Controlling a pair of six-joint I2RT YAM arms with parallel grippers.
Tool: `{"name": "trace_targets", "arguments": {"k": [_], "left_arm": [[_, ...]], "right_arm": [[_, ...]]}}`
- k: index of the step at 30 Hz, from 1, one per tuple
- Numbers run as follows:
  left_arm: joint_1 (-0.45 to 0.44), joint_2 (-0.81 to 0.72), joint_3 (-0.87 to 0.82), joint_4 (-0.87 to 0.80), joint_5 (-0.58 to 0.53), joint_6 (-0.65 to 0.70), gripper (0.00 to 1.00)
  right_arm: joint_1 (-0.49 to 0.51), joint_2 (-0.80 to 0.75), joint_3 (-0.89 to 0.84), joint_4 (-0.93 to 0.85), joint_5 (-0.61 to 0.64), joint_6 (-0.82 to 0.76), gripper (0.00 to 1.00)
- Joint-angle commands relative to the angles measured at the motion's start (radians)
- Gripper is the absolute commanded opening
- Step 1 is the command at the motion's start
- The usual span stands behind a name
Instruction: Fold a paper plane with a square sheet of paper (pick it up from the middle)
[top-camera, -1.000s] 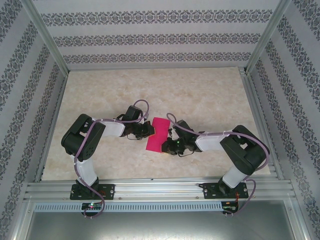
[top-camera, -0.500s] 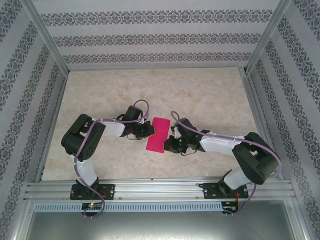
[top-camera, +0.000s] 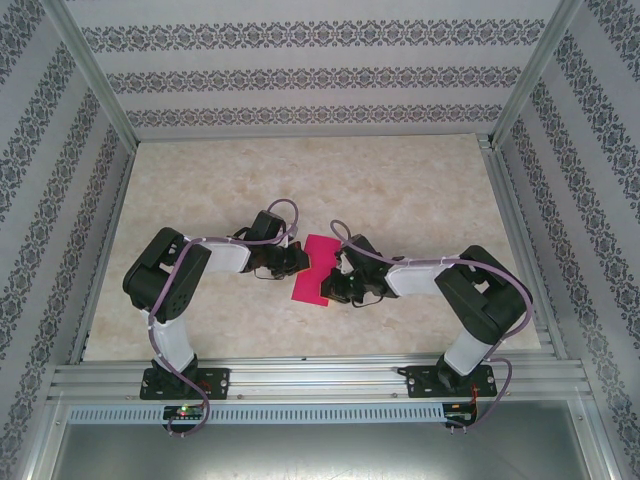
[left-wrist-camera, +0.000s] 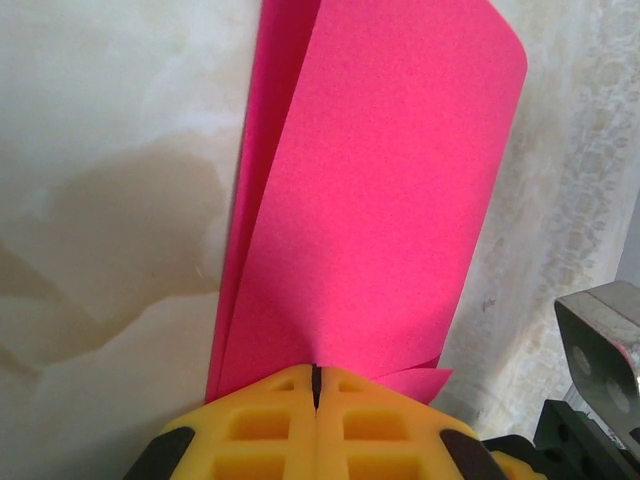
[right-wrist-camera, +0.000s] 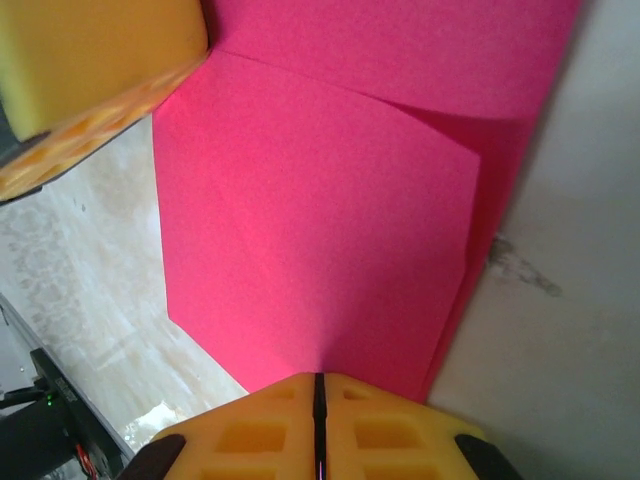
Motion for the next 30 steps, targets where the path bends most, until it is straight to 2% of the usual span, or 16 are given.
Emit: {"name": "trace_targets", "arguments": {"k": [1, 7, 11, 15, 23, 30], "left_arm": [[-0.003, 0.005, 0.006, -0.079, -0.042, 0.031, 0.08], [-0.015, -0.097, 0.035, -0.153, -0.047, 0.069, 0.21], [-0.038, -0.129, 0.056, -0.228, -0.045, 0.11, 0.12], [-0.088, -0.118, 0.039, -0.215, -0.026, 0.088, 0.07], [-0.121, -0.056, -0.02, -0.115, -0.03, 0.037, 0.07], [-0.1, -0.039, -0.042, -0.127, -0.131, 0.058, 0.06]], "right_arm": [[0.015, 0.009, -0.063, -0.037, 0.005, 0.005, 0.11], [0.013, 0.021, -0.065, -0.043, 0.022, -0.002, 0.1], [0.012, 0.018, -0.052, -0.058, 0.031, -0.004, 0.1], [0.013, 0.012, -0.044, -0.082, 0.039, -0.015, 0.1], [0.011, 0.016, -0.045, -0.09, 0.045, -0.02, 0.1], [0.011, 0.021, -0.047, -0.117, 0.059, -0.037, 0.07]]}}
